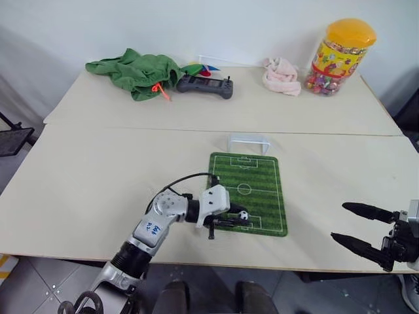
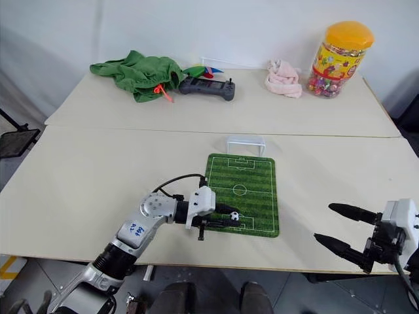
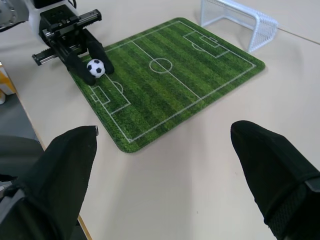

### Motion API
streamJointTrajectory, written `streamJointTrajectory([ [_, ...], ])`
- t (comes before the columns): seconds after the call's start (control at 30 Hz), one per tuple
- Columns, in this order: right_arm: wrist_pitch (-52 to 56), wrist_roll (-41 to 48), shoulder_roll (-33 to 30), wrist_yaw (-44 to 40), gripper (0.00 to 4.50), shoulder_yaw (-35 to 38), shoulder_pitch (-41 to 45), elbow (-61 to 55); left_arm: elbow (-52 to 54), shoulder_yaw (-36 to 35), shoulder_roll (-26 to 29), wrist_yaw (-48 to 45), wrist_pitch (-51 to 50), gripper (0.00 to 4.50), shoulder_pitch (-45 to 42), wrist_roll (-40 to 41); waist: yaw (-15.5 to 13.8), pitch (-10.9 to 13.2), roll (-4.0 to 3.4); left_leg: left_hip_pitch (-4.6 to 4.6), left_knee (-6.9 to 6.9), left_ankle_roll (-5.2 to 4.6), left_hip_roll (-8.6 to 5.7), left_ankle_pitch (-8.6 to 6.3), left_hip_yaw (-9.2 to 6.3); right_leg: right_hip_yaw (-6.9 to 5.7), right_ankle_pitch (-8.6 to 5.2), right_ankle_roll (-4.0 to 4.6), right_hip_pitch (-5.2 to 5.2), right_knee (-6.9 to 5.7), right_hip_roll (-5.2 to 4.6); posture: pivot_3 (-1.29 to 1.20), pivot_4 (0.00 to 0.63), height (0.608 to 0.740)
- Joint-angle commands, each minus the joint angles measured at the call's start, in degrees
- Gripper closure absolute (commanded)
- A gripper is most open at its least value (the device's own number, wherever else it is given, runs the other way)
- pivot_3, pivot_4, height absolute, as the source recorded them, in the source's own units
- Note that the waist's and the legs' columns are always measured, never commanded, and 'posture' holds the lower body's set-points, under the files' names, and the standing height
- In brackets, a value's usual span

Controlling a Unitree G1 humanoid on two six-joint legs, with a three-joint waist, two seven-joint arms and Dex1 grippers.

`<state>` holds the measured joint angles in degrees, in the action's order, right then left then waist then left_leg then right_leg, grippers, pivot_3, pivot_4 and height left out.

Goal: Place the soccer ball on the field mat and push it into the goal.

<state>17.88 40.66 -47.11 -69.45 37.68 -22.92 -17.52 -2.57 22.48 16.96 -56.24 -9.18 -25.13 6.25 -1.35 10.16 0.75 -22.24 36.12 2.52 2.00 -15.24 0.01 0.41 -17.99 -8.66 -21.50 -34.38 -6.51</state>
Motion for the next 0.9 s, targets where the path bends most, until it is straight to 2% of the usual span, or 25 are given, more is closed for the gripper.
streamJointTrajectory([
  [0.03, 0.11, 1.01, 0.35, 0.80, 0.00, 2.68, -0.42, -1.72, -0.82, 0.60, -0.38, 0.77, 1.94, 3.64, -0.56, -1.39, -0.02, 0.00, 0.00, -0.01, 0.02, 0.00, 0.00, 0.00, 0.00, 0.00, 0.00, 0.00, 0.00, 0.00, 0.00, 0.00, 0.150, 0.740],
  [0.47, -0.04, 0.89, 1.05, 2.13, 0.00, 2.67, -1.17, -2.77, -7.80, 1.90, -3.62, 1.56, 6.27, 3.64, -3.11, -4.17, -0.11, 0.00, 0.00, -0.03, 0.05, -0.03, -0.01, -0.02, 0.01, 0.00, 0.00, 0.00, 0.03, 0.07, -0.01, 0.00, 0.150, 0.740],
  [0.8, 0.25, 0.25, 0.18, 3.17, 0.00, 2.62, 0.25, -1.52, -9.88, 3.35, -2.82, -0.37, 7.82, 3.64, -4.29, -5.93, -0.11, -0.01, -0.02, -0.03, 0.06, -0.03, -0.01, -0.02, 0.01, 0.00, 0.00, 0.00, 0.04, 0.07, -0.01, 0.00, 0.150, 0.740],
  [0.9, 0.29, 0.08, 0.26, 3.61, 0.00, 2.32, 0.49, -1.49, -10.14, 3.22, -2.74, -0.52, 7.79, 2.62, -4.54, -6.01, -0.11, -0.01, -0.02, -0.03, 0.05, -0.03, -0.01, -0.02, 0.01, 0.00, 0.00, 0.00, 0.04, 0.06, -0.01, 0.00, 0.150, 0.740],
])
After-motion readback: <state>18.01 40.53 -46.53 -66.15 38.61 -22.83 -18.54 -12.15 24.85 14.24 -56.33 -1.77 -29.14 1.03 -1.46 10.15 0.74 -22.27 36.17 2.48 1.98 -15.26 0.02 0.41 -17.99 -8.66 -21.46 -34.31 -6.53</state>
